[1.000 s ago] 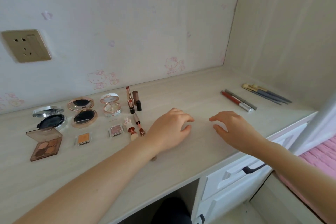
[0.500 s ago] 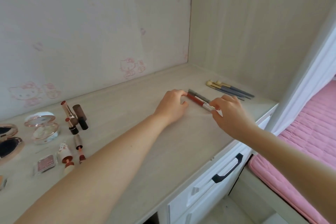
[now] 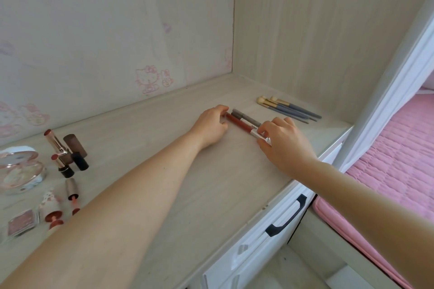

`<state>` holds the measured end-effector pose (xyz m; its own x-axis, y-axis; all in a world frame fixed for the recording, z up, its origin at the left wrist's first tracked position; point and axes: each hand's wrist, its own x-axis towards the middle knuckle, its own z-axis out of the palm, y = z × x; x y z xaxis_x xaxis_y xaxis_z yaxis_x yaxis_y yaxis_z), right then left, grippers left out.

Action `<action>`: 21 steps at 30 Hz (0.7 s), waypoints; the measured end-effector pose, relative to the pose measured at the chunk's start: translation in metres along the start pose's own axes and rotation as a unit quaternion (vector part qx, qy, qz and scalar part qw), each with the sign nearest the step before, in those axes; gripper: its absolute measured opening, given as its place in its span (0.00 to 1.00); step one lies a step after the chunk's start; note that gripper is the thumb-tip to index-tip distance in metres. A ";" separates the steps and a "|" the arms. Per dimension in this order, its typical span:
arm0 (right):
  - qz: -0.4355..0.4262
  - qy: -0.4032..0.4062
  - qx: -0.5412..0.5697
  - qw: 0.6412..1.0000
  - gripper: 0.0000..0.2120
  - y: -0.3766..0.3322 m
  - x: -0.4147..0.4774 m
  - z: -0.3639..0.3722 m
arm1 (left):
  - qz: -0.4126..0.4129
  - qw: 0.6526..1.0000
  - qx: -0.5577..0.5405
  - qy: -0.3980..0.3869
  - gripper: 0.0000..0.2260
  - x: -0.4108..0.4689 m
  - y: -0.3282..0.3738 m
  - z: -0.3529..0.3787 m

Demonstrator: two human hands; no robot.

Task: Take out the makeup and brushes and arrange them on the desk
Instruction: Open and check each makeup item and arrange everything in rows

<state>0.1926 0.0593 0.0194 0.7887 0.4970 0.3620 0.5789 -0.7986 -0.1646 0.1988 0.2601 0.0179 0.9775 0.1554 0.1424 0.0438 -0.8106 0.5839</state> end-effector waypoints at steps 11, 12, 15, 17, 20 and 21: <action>-0.005 -0.003 0.012 1.000 0.11 -0.013 -0.008 -0.005 | 0.016 0.997 -0.013 0.075 0.17 -0.027 -0.005 -0.015; -0.006 0.003 0.028 1.000 0.11 -0.016 -0.009 -0.008 | 0.027 0.996 -0.006 0.086 0.15 -0.032 -0.006 -0.019; -0.009 0.005 0.086 0.996 0.09 -0.023 -0.012 -0.013 | 0.043 0.993 0.000 0.108 0.09 -0.049 -0.011 -0.033; -0.009 0.006 0.123 0.992 0.09 -0.030 -0.014 -0.017 | 0.052 0.994 0.006 0.099 0.07 -0.063 -0.016 -0.044; -0.006 0.002 0.167 0.986 0.09 -0.043 -0.018 -0.024 | 0.063 0.994 0.013 0.090 0.05 -0.088 -0.020 -0.063; -0.002 -0.001 0.184 0.983 0.08 -0.048 -0.020 -0.027 | 0.065 0.994 0.011 0.092 0.05 -0.097 -0.022 -0.069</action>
<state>0.1432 0.0789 0.0448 0.7859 0.5017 0.3614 0.6180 -0.6198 -0.4836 0.0890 0.3017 0.0466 0.9212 0.1482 0.3597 -0.0732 -0.8421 0.5344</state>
